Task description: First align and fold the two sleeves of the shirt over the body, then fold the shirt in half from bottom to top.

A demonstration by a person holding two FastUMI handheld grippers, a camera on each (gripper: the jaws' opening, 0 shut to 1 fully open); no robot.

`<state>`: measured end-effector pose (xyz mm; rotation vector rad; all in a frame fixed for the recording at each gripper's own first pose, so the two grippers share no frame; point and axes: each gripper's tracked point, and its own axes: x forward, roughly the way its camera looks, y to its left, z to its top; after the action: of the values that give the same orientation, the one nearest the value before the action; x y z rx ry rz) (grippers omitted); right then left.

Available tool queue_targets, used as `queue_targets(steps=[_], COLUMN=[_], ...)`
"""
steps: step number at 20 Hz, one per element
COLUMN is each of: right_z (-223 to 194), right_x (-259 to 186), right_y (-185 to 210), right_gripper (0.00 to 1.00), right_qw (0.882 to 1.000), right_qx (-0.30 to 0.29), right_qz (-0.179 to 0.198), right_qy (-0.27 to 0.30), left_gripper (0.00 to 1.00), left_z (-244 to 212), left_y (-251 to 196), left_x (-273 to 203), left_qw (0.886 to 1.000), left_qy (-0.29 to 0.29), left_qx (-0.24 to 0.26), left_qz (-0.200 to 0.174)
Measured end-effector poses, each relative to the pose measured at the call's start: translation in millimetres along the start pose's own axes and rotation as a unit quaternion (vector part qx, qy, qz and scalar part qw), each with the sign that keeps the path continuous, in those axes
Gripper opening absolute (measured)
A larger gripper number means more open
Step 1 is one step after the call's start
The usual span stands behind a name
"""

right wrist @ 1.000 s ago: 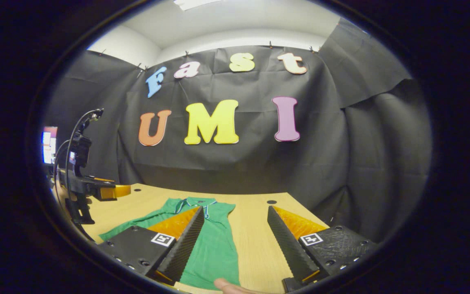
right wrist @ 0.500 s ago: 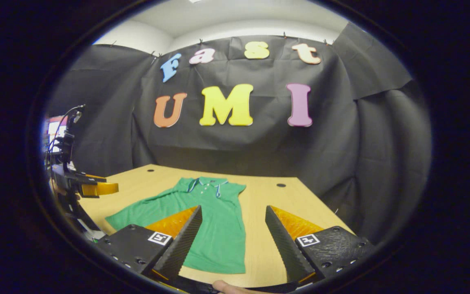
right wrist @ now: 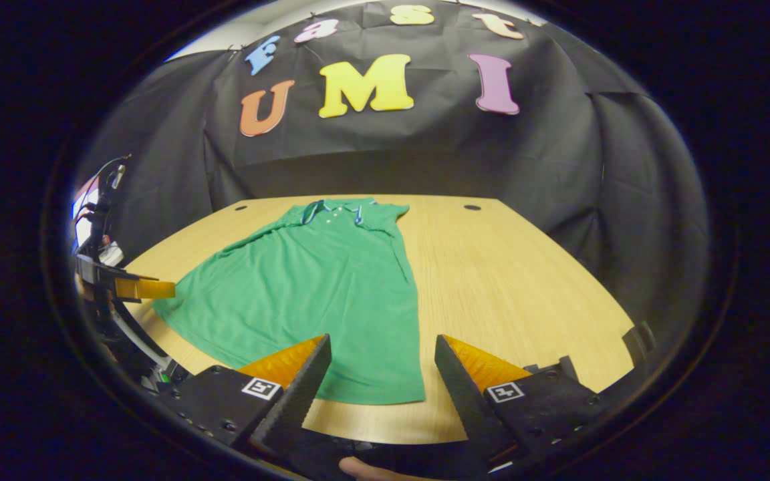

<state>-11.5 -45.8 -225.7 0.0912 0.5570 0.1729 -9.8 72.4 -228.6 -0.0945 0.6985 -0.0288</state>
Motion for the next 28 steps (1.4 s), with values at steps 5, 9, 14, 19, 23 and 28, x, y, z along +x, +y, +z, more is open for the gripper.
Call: queue_targets(steps=[5, 9, 14, 19, 23, 28], right_z=[-7, -15, -15, -14, -11, -6], right_x=[12, 19, 24, 27, 34, 39], right_y=[-15, -5, -6, -5, 6, 15], right_gripper=[0.96, 0.96, 0.95, 0.95, 0.49, 0.06], right_qw=[0.999, 0.999, 0.999, 0.999, 0.998, 0.997], right_qx=[-0.015, -0.002, -0.006, -0.005, 0.003, 0.002], right_qz=[-0.038, -0.008, -0.004, 0.001, 0.022, 0.05], right_qy=[0.013, 0.034, 0.034, 0.043, 0.05, 0.05], left_gripper=[0.94, 0.93, 0.93, 0.88, 0.45, 0.04], left_z=[-7, -6, -2, -3, -1, -1], left_y=[4, 7, 14, 15, 6, 0], left_x=[6, 9, 15, 15, 15, 15], left_qw=[1.0, 1.0, 0.999, 0.999, 1.0, 1.0], left_qy=[0.014, 0.018, 0.007, 0.005, -0.002, -0.013], left_qx=[0.004, 0.012, 0.027, 0.022, 0.01, 0.003], left_qz=[0.018, 0.022, 0.03, 0.038, 0.022, 0.0])
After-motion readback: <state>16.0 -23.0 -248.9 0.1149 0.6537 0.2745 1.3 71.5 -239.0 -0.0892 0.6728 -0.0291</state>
